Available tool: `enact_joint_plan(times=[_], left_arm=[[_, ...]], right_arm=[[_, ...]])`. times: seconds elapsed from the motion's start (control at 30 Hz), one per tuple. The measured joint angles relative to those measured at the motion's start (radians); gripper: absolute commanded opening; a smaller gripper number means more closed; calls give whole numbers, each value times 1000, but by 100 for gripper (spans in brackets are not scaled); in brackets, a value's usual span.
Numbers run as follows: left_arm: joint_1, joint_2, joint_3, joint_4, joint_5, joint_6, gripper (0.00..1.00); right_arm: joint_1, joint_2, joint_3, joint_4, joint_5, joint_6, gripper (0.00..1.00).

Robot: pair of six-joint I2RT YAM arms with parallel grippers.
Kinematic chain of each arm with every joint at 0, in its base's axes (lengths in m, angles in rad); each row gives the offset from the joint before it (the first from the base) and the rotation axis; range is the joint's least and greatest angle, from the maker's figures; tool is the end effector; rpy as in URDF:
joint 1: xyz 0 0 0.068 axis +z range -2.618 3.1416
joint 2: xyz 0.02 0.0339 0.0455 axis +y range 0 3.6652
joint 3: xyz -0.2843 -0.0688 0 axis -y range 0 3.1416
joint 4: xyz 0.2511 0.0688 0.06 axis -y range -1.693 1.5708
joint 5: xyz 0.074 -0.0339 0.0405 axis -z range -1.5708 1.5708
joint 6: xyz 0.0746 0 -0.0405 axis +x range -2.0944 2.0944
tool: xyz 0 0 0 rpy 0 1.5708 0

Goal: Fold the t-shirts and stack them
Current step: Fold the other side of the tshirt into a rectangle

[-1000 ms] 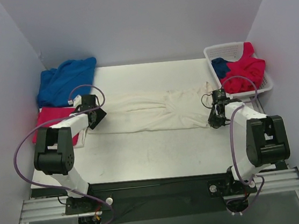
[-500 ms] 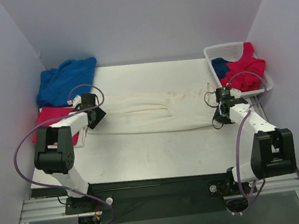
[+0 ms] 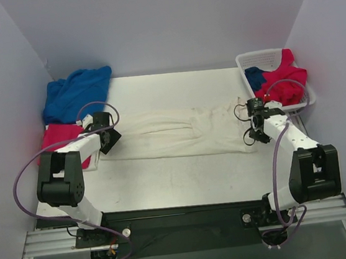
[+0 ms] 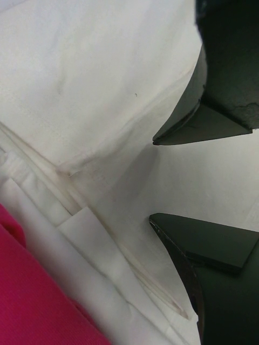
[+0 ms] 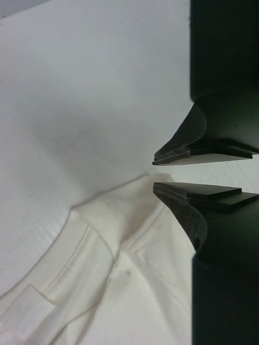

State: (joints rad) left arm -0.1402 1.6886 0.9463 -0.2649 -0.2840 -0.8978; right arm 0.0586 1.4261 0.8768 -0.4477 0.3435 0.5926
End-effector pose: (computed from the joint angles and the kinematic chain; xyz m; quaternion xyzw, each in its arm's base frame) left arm 0.3562 -0.0292 0.1472 -0.3882 0.8689 -0.0185 0.3065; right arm 0.3037 -0.0073 0.1938 0.2960 0.8988 -0.0661 0.3166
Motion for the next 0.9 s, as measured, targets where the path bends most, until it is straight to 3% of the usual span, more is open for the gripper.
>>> enact_joint_plan(times=[0.23,0.63,0.9], left_arm=[[-10,-17,-6,-32,0,18,64],[-33,-171,-57,-22,-39,50,65],[13,-143,35,-16,-49,68,65]], right_arm=[[202,69,199,-20,13,7,24],[660,609,703,-3,-112,-69,24],[776,798,995,2,-298,-142,26]])
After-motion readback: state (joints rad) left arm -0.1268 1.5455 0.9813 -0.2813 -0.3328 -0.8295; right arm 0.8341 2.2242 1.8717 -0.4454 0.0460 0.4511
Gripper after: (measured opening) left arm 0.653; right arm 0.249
